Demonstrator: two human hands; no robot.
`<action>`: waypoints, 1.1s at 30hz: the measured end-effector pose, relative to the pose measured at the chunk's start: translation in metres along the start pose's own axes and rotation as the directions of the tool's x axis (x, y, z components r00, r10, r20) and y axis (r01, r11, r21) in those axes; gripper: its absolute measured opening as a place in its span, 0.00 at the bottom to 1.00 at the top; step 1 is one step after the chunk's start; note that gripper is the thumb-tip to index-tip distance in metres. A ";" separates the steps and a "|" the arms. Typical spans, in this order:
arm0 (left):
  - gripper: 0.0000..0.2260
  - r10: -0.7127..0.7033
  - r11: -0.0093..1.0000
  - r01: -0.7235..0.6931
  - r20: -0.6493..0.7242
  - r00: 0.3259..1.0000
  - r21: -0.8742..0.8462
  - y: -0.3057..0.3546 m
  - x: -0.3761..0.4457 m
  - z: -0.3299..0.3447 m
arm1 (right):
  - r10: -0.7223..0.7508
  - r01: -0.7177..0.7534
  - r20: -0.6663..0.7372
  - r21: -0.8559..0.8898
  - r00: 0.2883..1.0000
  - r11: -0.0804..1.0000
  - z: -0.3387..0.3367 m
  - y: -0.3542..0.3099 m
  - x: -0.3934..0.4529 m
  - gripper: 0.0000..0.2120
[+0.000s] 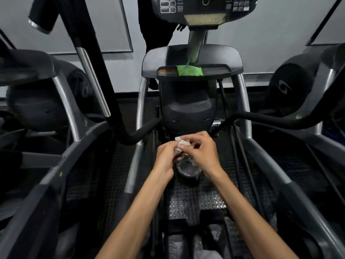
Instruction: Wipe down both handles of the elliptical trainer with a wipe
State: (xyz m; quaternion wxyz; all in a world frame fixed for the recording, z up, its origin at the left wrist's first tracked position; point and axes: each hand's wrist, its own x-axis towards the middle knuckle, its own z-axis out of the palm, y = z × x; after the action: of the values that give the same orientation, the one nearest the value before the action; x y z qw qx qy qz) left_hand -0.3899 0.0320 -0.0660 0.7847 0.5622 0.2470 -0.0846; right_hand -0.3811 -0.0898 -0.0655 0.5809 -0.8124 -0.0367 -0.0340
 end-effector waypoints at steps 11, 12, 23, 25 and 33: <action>0.08 0.231 0.831 -0.126 -0.131 0.964 0.542 -0.087 0.129 0.060 | 0.201 -0.206 -0.049 -0.122 0.978 0.971 -0.002 0.161 0.079 0.11; 0.08 0.274 0.766 -0.148 -0.110 0.955 0.625 -0.095 0.142 0.064 | 0.209 -0.216 -0.067 -0.118 0.976 0.969 -0.001 0.177 0.085 0.10; 0.10 0.199 0.581 -0.153 0.043 0.979 0.800 -0.196 0.272 0.059 | 0.255 -0.266 -0.076 -0.274 0.964 0.924 0.033 0.343 0.140 0.09; 0.12 0.176 0.572 -0.132 0.036 0.984 0.809 -0.212 0.291 0.051 | 0.268 -0.286 -0.099 -0.317 0.958 0.904 0.043 0.371 0.147 0.10; 0.12 0.141 0.513 -0.048 -0.029 0.990 0.857 -0.249 0.337 0.021 | 0.440 -0.426 -0.022 -0.303 0.898 0.853 0.062 0.450 0.169 0.22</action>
State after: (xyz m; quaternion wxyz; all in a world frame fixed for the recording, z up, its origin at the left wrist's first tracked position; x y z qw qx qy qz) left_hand -0.1954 -0.0268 -0.4331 0.3987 0.8905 0.1798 -0.1251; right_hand -0.1675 -0.1725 -0.4923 0.4424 -0.8790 0.1387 0.1119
